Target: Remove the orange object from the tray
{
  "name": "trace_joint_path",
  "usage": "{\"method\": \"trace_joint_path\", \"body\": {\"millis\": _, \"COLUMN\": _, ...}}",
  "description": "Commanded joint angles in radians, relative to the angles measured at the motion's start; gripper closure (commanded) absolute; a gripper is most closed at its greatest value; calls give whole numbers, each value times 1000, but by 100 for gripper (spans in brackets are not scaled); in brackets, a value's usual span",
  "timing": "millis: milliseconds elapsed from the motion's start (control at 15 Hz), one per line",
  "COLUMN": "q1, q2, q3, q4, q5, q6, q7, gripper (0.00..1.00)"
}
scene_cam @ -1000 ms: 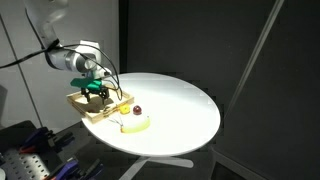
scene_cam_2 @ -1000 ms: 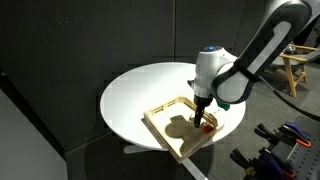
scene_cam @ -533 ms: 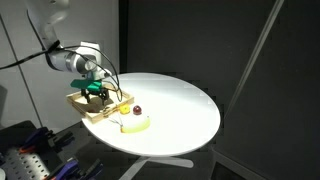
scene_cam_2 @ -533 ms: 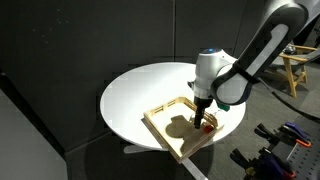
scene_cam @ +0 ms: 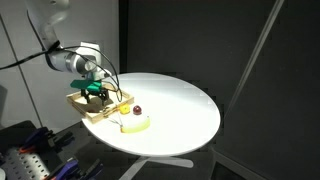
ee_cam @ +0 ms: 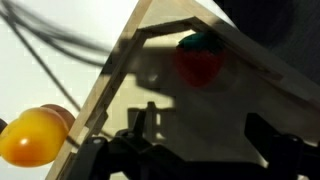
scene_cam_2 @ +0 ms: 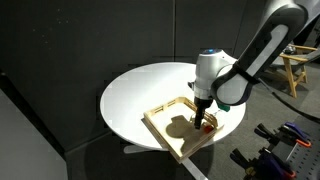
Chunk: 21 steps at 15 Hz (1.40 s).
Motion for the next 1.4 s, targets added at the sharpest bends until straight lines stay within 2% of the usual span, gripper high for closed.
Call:
{"method": "trace_joint_path", "body": {"millis": 0, "q1": 5, "q2": -10, "q3": -7, "q4": -14, "q5": -25, "q6": 21, "q7": 26, "gripper": 0}}
{"method": "trace_joint_path", "body": {"millis": 533, "q1": 0, "q2": -13, "q3": -2, "q4": -35, "q5": -20, "q6": 32, "q7": 21, "gripper": 0}}
{"method": "trace_joint_path", "body": {"millis": 1333, "q1": 0, "q2": -18, "q3": -6, "q4": -84, "q5": -18, "q6": 114, "q7": 17, "gripper": 0}}
